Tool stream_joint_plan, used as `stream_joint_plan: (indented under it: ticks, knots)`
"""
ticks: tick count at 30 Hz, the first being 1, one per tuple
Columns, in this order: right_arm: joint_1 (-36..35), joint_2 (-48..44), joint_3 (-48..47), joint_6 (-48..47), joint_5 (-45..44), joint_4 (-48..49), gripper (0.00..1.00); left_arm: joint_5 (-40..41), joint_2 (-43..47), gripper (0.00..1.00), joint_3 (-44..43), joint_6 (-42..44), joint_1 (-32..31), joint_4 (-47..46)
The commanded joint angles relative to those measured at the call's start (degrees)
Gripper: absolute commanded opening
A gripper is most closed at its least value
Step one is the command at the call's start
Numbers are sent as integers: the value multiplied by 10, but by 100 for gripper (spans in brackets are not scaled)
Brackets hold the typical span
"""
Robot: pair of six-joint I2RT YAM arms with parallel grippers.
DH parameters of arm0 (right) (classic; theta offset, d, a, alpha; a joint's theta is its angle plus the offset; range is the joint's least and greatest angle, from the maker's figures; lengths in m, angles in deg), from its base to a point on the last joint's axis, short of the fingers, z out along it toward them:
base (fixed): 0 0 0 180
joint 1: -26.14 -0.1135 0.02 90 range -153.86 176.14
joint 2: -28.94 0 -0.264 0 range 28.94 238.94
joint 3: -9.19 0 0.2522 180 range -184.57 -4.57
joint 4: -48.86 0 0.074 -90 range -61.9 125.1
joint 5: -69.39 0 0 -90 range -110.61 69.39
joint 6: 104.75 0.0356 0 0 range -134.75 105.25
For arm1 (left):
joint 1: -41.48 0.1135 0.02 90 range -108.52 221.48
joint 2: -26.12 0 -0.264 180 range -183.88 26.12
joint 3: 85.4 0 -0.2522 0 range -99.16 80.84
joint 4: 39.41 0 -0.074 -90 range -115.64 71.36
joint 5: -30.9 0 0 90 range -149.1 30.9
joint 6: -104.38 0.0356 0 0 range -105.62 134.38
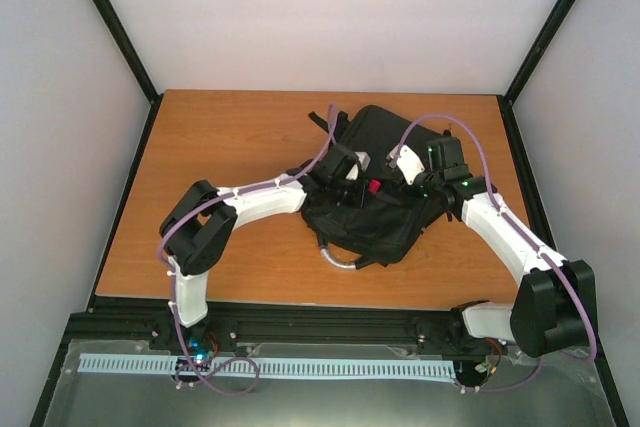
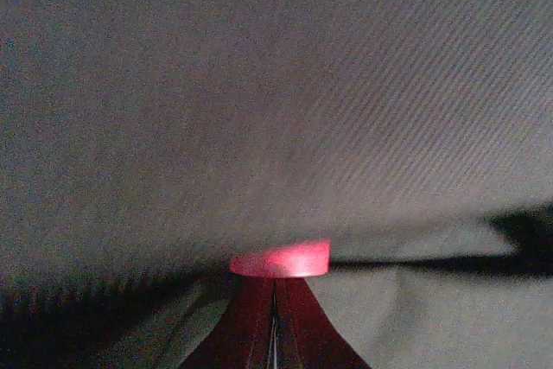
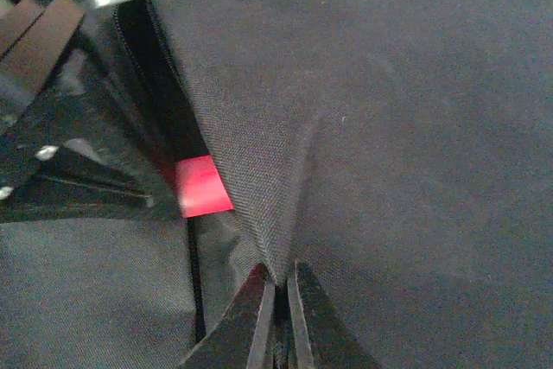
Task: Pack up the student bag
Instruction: Place the personal item in the student bag.
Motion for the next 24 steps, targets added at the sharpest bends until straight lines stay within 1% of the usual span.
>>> stream_joint_plan:
  ticks: [1, 6, 9, 13, 18, 20, 22, 24]
  knots:
    - [3, 1, -5, -4, 22, 18, 3, 38, -28, 1, -71, 20, -4, -22]
    - [5, 4, -5, -5, 22, 16, 3, 57, -67, 1, -127, 27, -5, -25]
    - [6, 4, -5, -5, 21, 16, 3, 54, -84, 1, -135, 11, -5, -44]
    - [7, 3, -5, -5, 22, 15, 3, 43, -85, 1, -127, -6, -5, -62]
    - [8, 3, -5, -5, 25, 15, 4, 35, -24, 3, -77, -8, -5, -45]
    - [8, 5, -6, -4, 26, 14, 4, 31, 4, 7, -64, -1, -5, -13]
    - [8, 6, -6, -5, 29, 14, 4, 15, 30, 16, -57, 18, -4, 29]
    - [8, 8, -7, -5, 30, 13, 4, -7, 52, 27, -52, 40, -5, 76]
